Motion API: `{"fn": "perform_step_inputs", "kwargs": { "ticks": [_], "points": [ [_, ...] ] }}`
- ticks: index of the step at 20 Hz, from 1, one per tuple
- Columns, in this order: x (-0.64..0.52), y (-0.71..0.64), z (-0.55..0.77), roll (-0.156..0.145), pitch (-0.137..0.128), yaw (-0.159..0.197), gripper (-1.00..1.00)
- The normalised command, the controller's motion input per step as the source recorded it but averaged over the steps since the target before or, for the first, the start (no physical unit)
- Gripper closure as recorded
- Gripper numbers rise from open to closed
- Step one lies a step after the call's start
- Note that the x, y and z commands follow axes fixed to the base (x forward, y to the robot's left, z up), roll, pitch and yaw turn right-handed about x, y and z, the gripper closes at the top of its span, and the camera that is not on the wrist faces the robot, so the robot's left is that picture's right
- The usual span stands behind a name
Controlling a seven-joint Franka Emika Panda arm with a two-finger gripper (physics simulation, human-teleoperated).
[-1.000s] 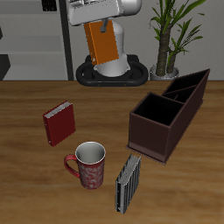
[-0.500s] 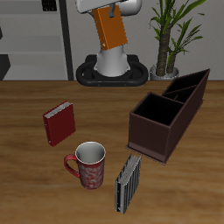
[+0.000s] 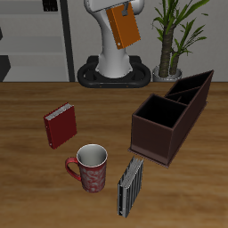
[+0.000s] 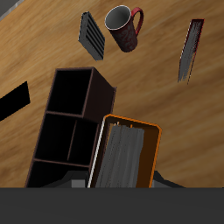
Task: Place the orange book into the left desk caddy's left compartment and place the striped book into the left desk caddy's right compartment and place the red book into the left desk caddy's right compartment
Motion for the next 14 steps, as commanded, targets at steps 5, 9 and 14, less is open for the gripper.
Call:
{"fn": "perform_step_inputs", "kwargs": {
  "ticks": [5,9,14],
  "points": [
    [-0.05,0.35,-0.2,0.033,0.04,0.019,1.0],
    [-0.02,0.23,-0.18,0.01,0.045,0.002,1.0],
    [0.03,0.26,-0.01,-0.008,-0.02,0.052,1.0]
  ]
}}
